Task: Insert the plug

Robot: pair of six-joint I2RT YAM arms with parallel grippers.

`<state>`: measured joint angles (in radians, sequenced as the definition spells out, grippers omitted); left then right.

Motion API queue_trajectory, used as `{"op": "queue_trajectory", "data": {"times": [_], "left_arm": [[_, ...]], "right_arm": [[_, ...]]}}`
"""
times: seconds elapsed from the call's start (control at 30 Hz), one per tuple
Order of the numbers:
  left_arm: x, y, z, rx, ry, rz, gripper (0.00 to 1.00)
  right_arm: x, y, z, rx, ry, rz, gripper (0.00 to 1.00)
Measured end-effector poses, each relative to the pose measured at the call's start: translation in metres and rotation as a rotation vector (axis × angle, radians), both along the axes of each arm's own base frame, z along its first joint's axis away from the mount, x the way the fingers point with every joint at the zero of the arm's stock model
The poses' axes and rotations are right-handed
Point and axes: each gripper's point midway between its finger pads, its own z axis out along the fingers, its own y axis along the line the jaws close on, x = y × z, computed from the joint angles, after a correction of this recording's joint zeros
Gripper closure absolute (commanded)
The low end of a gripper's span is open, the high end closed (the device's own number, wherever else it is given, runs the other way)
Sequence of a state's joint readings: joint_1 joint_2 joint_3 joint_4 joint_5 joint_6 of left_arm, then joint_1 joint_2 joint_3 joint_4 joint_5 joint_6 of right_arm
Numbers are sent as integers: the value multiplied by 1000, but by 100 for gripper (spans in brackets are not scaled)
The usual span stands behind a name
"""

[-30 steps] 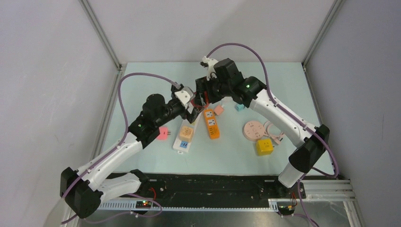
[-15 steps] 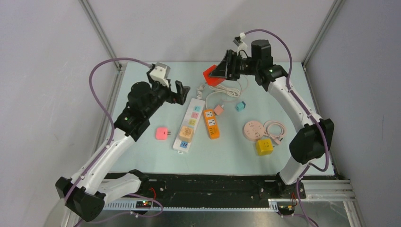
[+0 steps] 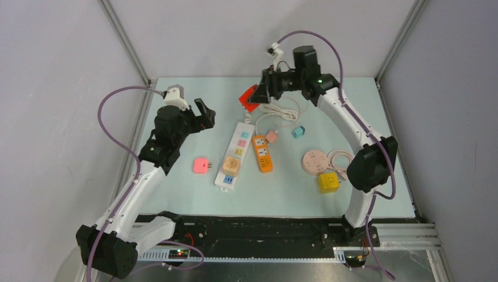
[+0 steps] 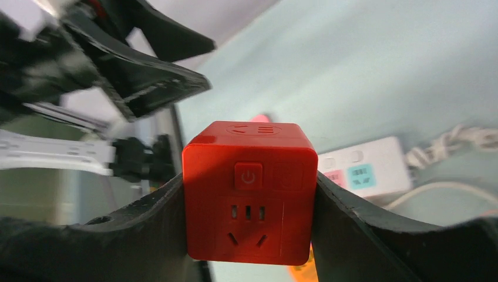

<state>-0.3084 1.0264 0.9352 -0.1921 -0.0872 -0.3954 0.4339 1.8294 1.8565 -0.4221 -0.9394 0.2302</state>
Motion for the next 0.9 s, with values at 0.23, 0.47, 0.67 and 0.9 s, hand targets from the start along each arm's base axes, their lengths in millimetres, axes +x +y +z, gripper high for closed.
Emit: {"op": "queue_trajectory", "data": {"times": [0.23, 0.47, 0.67, 0.9], "left_arm": [[-8, 17, -12, -55, 44, 76, 2], [-14, 24, -11, -56, 53, 88, 2], [-23, 24, 0, -68, 27, 73, 2], [-29, 28, -4, -67, 22, 77, 2]], "right_arm": [[17, 42, -77, -281, -219, 35, 100], [33, 49, -173, -501, -191, 91, 100], [30, 49, -207, -587, -205, 103, 100], [19, 50, -236, -653, -239, 141, 100]]}}
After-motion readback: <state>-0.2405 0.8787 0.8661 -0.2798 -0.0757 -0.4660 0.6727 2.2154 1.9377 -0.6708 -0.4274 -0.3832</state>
